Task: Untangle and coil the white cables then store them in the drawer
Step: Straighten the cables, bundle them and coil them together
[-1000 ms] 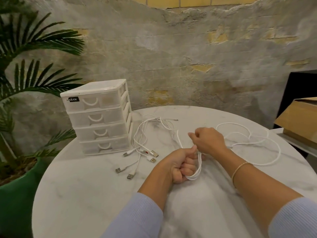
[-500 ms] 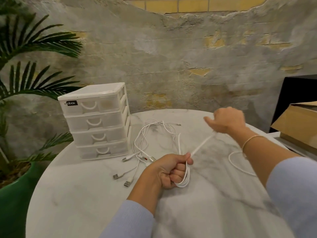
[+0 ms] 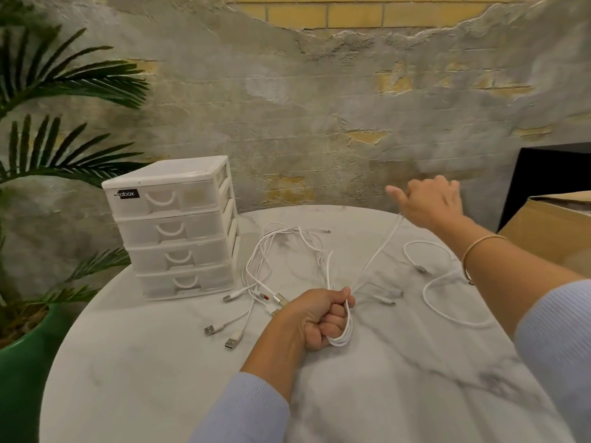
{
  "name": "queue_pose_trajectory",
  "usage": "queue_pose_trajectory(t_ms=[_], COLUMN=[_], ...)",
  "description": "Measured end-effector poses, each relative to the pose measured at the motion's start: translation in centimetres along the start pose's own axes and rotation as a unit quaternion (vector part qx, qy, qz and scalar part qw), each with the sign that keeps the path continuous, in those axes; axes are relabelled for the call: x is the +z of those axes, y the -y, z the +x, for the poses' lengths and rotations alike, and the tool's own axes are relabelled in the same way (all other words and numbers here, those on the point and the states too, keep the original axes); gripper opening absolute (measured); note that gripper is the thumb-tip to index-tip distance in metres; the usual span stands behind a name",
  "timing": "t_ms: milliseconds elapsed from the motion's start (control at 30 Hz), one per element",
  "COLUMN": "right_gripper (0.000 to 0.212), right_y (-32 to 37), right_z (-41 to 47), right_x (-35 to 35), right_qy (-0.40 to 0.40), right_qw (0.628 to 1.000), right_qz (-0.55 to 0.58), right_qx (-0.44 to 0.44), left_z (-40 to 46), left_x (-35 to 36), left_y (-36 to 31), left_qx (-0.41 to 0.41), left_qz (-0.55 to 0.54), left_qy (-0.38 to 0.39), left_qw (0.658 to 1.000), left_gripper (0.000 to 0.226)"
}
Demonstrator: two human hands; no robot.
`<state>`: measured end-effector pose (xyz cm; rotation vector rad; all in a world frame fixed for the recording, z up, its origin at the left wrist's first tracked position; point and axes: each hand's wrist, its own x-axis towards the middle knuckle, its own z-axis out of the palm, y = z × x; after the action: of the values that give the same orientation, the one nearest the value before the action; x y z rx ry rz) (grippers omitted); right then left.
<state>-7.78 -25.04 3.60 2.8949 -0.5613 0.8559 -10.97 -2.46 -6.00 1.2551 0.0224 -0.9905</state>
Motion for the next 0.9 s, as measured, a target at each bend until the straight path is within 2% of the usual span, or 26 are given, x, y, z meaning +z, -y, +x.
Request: queue_pose_trajectory(t_ms=[167, 300, 400, 500, 567, 600, 667, 733, 800, 900], right_gripper=[0.05, 0.052, 0.049, 0.048, 0.049, 0.05, 0.045, 0.038, 0.044, 0.054], right_y=[-0.7, -1.5, -1.6, -1.6, -1.2, -0.6, 1.1, 3.5, 5.1, 5.2], right_z=[-0.8, -1.9, -2.8, -4.0, -5.3, -6.2, -8.7, -12.0, -14.8, -15.9], right_x=[-0.5, -0.9, -1.6, -1.9, -1.8, -1.6, -0.9, -0.3, 0.2, 0.3], right_qy=[0.08, 0.114, 0.183, 0.247, 0.227, 0.201, 0.193, 0.26, 0.304, 0.281], right_qw=[0.995, 0.991, 0.981, 0.957, 0.953, 0.963, 0.971, 0.935, 0.908, 0.904], right_qz=[-0.061, -0.066, -0.051, -0.145, -0.193, -0.161, 0.016, 0.176, 0.235, 0.274], right_qx=[-0.018, -0.025, -0.031, -0.039, -0.061, -0.084, -0.139, -0.166, -0.166, -0.167], left_z=[0.1, 0.2, 0.1, -0.1, 0.0, 0.0, -0.2, -0.3, -0.3, -0.2], left_x=[-0.2, -0.4, -0.2, -0.1, -0.2, -0.3, -0.3, -0.1, -0.1, -0.3], left_y=[0.0, 0.0, 0.0, 0.2, 0.3, 0.3, 0.3, 0.3, 0.3, 0.4], left_qx=[0.002, 0.039, 0.043, 0.042, 0.043, 0.045, 0.054, 0.073, 0.094, 0.13], left_qz=[-0.023, -0.074, -0.123, -0.178, -0.215, -0.231, -0.265, -0.304, -0.344, -0.365], left_qy=[0.0, -0.009, -0.008, 0.008, 0.018, 0.023, 0.037, 0.037, 0.025, 0.011], left_qw=[1.0, 0.996, 0.991, 0.983, 0.975, 0.972, 0.962, 0.949, 0.934, 0.922], left_gripper=[0.034, 0.04, 0.027, 0.03, 0.035, 0.035, 0.032, 0.031, 0.035, 0.041])
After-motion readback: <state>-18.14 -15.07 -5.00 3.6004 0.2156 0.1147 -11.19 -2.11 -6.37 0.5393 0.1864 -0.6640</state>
